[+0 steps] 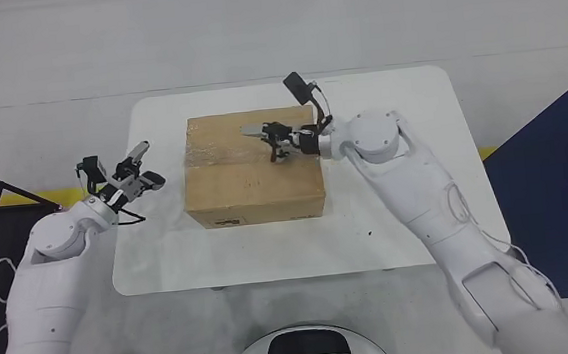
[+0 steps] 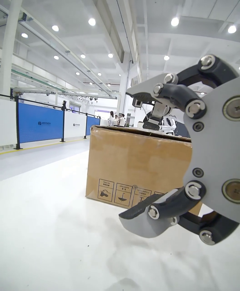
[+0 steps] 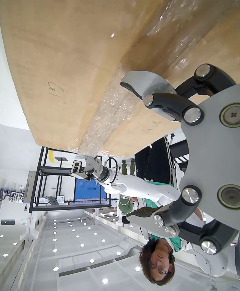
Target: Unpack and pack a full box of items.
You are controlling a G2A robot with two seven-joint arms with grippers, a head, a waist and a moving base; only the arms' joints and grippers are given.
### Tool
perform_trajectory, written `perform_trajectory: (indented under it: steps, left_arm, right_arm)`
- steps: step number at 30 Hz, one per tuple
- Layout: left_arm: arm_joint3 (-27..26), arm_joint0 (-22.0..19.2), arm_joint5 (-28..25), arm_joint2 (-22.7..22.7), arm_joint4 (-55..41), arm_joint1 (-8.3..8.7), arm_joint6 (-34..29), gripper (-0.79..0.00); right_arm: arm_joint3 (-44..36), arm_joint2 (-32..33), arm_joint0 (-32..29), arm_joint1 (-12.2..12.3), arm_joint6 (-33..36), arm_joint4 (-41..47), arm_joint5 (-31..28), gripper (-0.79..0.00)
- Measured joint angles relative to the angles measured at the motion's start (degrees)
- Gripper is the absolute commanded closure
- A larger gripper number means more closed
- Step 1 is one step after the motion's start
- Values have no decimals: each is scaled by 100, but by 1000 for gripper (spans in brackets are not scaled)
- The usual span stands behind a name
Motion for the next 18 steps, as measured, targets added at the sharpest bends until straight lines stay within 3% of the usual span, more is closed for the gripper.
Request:
perform_trajectory:
  steps: [5, 18]
  left_arm:
    - [-112, -52, -41, 56, -226, -21, -306, -785]
    - [-109, -50, -39, 54, -219, -20, -296, -785]
  right_arm:
    - [177, -381, 246, -121, -130, 66, 98, -785]
    - [176, -381, 247, -120, -131, 59, 92, -785]
